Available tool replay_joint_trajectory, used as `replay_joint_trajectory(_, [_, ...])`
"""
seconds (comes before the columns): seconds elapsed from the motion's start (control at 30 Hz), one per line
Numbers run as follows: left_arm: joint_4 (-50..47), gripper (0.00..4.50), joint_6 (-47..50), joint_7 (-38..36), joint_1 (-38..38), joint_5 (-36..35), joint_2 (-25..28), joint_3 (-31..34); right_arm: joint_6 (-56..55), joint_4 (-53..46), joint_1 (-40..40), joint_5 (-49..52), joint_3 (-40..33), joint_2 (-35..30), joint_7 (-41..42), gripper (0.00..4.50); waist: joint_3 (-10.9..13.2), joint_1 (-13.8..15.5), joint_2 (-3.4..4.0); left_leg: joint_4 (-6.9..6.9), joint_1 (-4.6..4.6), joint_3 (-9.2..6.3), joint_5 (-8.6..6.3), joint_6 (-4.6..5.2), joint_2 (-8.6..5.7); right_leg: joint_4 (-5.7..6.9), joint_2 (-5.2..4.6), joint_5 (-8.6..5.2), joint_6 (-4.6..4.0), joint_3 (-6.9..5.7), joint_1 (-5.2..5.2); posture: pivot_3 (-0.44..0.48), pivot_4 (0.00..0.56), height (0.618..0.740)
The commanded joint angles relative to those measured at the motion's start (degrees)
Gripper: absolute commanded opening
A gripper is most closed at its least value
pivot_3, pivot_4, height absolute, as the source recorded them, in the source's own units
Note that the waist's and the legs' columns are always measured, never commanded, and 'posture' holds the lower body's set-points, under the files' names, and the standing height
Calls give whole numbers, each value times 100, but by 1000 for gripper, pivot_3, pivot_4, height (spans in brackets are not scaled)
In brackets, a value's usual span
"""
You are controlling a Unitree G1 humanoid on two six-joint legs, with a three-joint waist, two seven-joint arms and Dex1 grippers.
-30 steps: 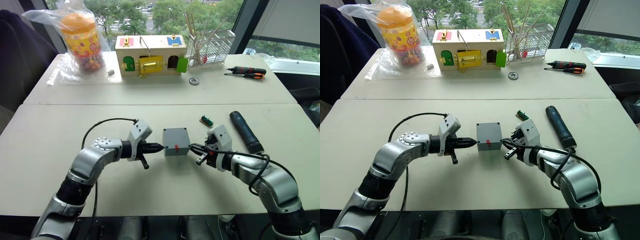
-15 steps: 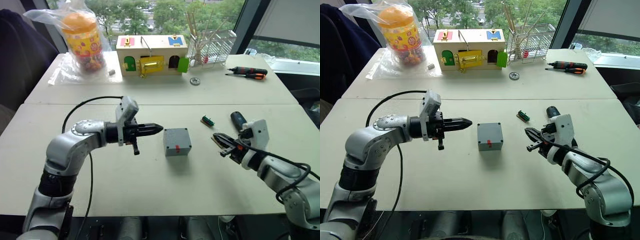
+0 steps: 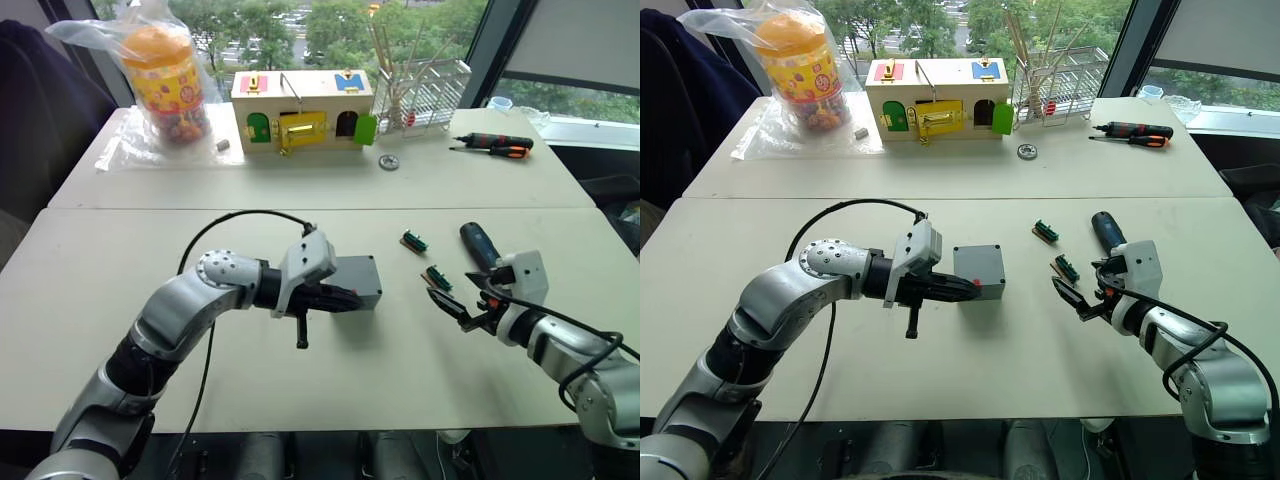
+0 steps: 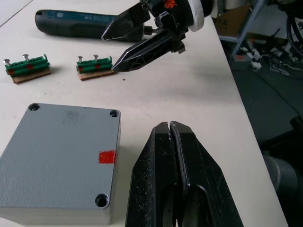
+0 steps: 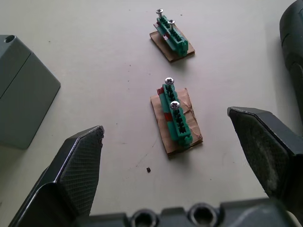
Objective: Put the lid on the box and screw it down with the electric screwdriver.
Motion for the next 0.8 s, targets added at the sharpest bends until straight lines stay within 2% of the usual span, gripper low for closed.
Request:
replay_joint_trajectory(0.03, [-145, 0, -93, 20, 44, 23, 20, 69, -275, 83, -112, -80, 34, 33, 50, 3869, 0, -3, 0, 0, 0, 0, 0, 0, 0, 0, 0, 0, 0, 0, 0, 0, 150, 711])
replay_joint_trajectory(0.07, [-127, 0, -102, 32, 61, 42, 21, 77, -318, 139, -138, -99, 57, 37, 58, 3611, 0, -6, 0, 0, 0, 0, 0, 0, 1, 0, 0, 0, 0, 0, 0, 0, 150, 711])
replay_joint_trajectory(0.13, [-120, 0, -123, 46, 91, 79, 20, 82, -410, 245, -184, -155, 109, 30, 54, 2792, 0, -4, 0, -1, 0, 0, 0, 0, 1, 0, 1, 0, 0, 0, -1, 0, 150, 711])
replay_joint_trajectory(0.33, [-181, 0, -100, 40, 148, 64, 6, 108, -592, 500, -318, -244, 205, 30, 94, 2792, 0, -1, 0, 1, -1, 0, 0, 0, 1, 1, 0, 0, 0, 0, -1, 0, 150, 711])
replay_joint_trajectory(0.43, [-176, 0, -101, 43, 156, 66, 6, 112, -654, 592, -365, -287, 262, 45, 105, 1958, 0, -2, 0, 1, -1, 0, 0, 0, 1, 1, 0, 0, 0, 0, -1, 0, 150, 711])
replay_joint_trajectory(0.5, [-179, 0, -99, 44, 163, 64, 10, 117, -691, 641, -387, -313, 294, 44, 112, 1021, 0, -3, 0, 1, -1, 0, 0, 0, 1, 1, 0, 0, 0, 0, -1, 0, 150, 711])
replay_joint_trajectory(0.8, [-162, 0, -111, 101, 176, 83, -15, 102, -779, 775, -451, -376, 339, 96, 111, 1021, 0, -2, 0, 1, -1, 0, 0, 0, 1, 1, 0, 0, 0, 0, -1, 0, 150, 711])
